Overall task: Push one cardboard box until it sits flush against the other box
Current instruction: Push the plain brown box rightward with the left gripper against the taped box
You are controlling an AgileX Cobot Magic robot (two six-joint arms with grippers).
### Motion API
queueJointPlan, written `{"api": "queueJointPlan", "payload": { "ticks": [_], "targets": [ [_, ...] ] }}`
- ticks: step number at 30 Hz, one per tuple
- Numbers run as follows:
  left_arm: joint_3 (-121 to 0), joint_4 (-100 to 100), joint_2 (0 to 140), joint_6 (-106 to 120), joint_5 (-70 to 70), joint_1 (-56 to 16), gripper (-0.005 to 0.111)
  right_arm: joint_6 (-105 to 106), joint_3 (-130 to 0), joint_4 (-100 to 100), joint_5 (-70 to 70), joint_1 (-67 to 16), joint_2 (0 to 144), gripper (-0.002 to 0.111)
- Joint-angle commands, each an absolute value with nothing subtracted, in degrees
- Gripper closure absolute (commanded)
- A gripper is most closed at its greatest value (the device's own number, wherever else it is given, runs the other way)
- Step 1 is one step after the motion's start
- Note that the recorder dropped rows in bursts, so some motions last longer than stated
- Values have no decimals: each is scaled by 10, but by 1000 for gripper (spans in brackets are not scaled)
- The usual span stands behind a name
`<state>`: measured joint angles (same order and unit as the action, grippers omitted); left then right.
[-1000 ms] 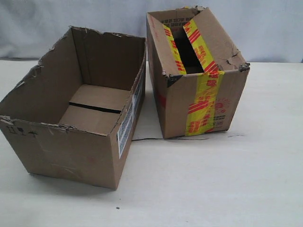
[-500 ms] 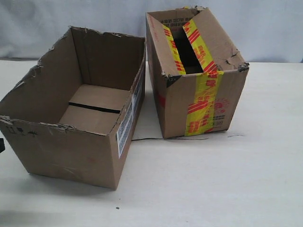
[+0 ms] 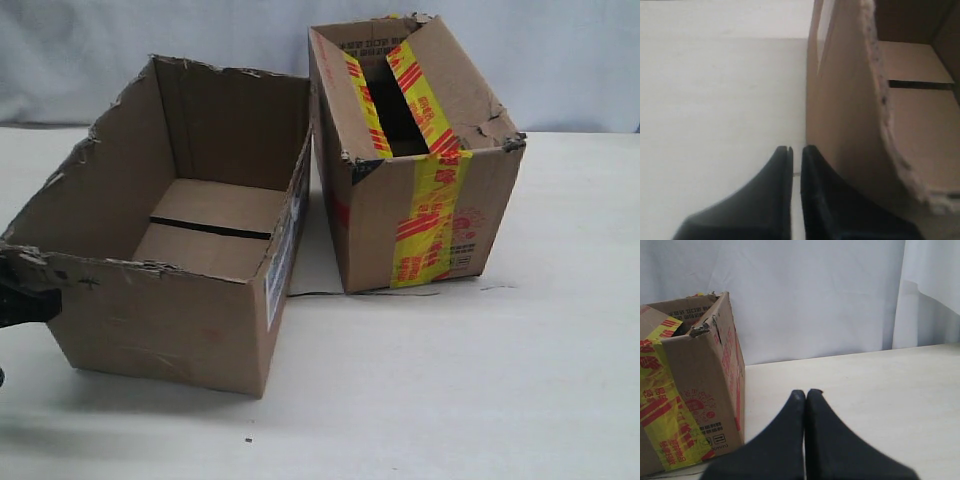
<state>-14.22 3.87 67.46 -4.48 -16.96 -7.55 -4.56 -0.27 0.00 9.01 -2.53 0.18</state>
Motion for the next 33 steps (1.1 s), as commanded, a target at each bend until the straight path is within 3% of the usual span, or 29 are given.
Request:
{"api": "queueJointPlan", "payload": {
  "ticks": [1, 12, 33],
  "targets": [
    [-163, 60, 687, -79, -185, -87, 107, -48, 0, 0, 85, -21, 0, 109],
    [-208, 223, 773, -244, -227, -87, 107, -48, 0, 0, 85, -21, 0, 109],
    [-330, 174, 896, -258, -241, -140, 107, -48, 0, 0, 85, -21, 0, 109]
  ]
}}
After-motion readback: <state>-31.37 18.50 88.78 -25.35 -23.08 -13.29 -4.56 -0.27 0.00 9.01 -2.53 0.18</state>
